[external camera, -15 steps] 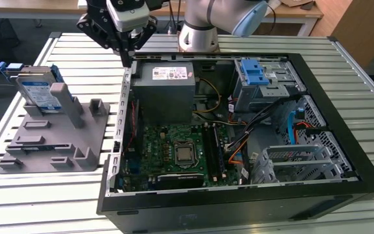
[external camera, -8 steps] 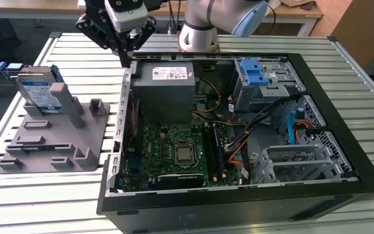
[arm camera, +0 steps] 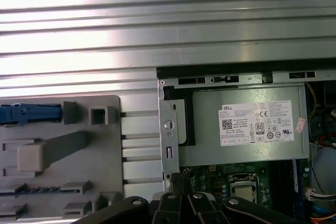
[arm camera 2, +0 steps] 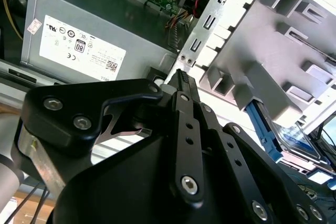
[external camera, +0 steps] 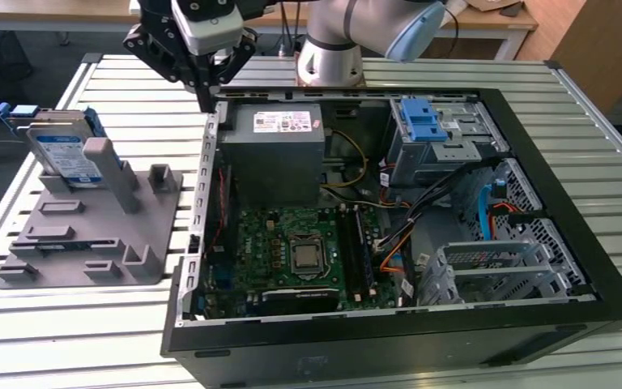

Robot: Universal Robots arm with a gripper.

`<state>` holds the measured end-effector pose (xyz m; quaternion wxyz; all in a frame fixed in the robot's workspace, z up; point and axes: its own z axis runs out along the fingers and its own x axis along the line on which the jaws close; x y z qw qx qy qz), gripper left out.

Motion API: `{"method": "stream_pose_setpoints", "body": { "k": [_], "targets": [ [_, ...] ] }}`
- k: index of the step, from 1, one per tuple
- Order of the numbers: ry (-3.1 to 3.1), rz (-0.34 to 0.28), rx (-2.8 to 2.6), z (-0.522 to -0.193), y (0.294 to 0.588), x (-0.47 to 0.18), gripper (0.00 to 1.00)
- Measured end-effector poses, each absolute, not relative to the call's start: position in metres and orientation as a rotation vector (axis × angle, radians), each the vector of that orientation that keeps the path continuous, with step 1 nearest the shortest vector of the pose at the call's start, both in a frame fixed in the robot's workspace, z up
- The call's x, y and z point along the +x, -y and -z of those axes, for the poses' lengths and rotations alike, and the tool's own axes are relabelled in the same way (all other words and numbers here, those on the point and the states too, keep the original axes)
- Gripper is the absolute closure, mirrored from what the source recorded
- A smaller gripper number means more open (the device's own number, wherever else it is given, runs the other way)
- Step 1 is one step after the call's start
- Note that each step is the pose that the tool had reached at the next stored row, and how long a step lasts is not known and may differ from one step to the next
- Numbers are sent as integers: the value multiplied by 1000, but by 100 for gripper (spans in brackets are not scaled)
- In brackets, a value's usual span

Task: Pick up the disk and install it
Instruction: 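Reach for the disk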

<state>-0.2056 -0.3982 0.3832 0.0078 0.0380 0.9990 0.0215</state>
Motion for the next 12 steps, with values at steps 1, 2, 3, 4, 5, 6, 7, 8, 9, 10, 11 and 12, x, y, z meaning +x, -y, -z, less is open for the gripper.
{"method": "stream_pose_setpoints", "body": {
  "k": [1,2,3,4,5,6,7,8,9,10,11,12],
  "targets": [
    [-3123,-67,119,-383,398,-206,89],
    [-3123,-67,119,-383,398,-206,89],
    [-3124,-67,119,-383,398,-206,89],
    [-3124,-67,119,-383,398,-206,89],
    [-3124,-67,119,-383,398,-207,89],
    [-3124,-67,119,-383,398,-207,89],
    [-3125,-67,119,-383,398,-207,89],
    [-3125,-67,119,-382,398,-207,89],
    [-3125,-67,119,-382,398,-208,89],
    [-3125,-67,119,-382,398,-208,89],
    [-3126,-67,119,-382,398,-208,89],
    [-3126,-67,119,-382,398,-208,89]
  ]
}}
